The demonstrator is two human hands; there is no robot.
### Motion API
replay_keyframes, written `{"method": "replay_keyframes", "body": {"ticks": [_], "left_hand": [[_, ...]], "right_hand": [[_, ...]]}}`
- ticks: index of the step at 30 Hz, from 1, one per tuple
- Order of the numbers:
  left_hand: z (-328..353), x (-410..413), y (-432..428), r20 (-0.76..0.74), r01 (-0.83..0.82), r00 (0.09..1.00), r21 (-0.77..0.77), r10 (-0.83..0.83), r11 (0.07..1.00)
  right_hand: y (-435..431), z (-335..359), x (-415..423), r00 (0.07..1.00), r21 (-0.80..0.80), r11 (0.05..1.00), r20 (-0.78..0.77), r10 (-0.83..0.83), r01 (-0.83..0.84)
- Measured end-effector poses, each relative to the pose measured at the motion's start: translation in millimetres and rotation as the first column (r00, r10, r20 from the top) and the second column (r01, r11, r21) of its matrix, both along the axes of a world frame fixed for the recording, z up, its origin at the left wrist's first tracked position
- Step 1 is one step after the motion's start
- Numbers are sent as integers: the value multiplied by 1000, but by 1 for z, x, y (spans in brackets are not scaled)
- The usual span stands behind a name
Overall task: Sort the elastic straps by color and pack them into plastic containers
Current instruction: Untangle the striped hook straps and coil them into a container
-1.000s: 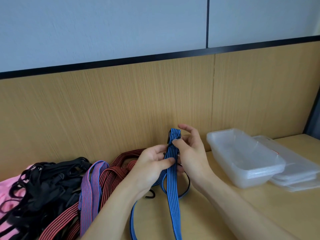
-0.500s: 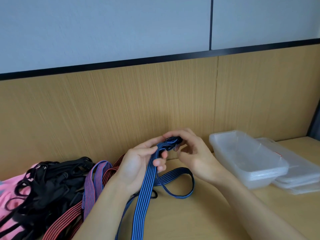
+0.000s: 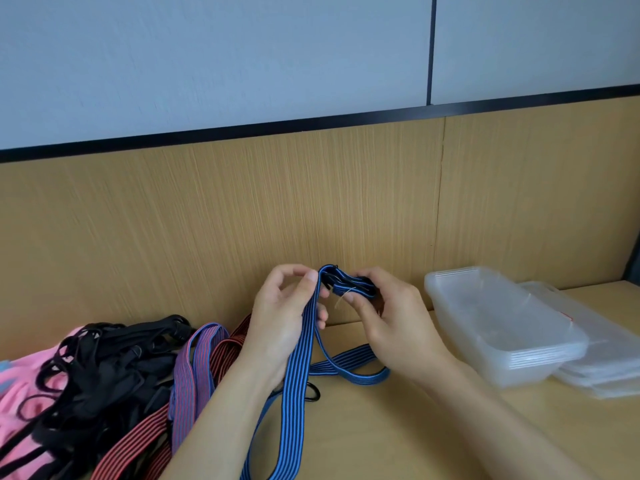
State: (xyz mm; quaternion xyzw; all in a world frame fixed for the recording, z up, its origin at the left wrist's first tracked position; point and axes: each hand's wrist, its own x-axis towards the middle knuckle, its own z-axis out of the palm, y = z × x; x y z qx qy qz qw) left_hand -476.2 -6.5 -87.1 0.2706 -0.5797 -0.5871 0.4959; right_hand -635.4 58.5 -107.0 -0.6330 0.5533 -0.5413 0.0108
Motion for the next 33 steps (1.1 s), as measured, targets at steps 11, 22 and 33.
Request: {"method": "replay_keyframes", "body": {"ticks": [11, 22, 33], "left_hand": [[-4, -14, 14, 7, 37, 999, 7, -37, 999], [-4, -18, 22, 36, 185, 982, -31, -184, 982], [1, -10, 10, -58, 234, 970, -32, -235, 972]], "right_hand": [[8, 6, 4, 959, -99, 969, -155, -238, 225], [10, 8, 9, 942, 6, 972, -247, -225, 234], [7, 8, 8, 999, -2, 1000, 46, 4, -4]]}}
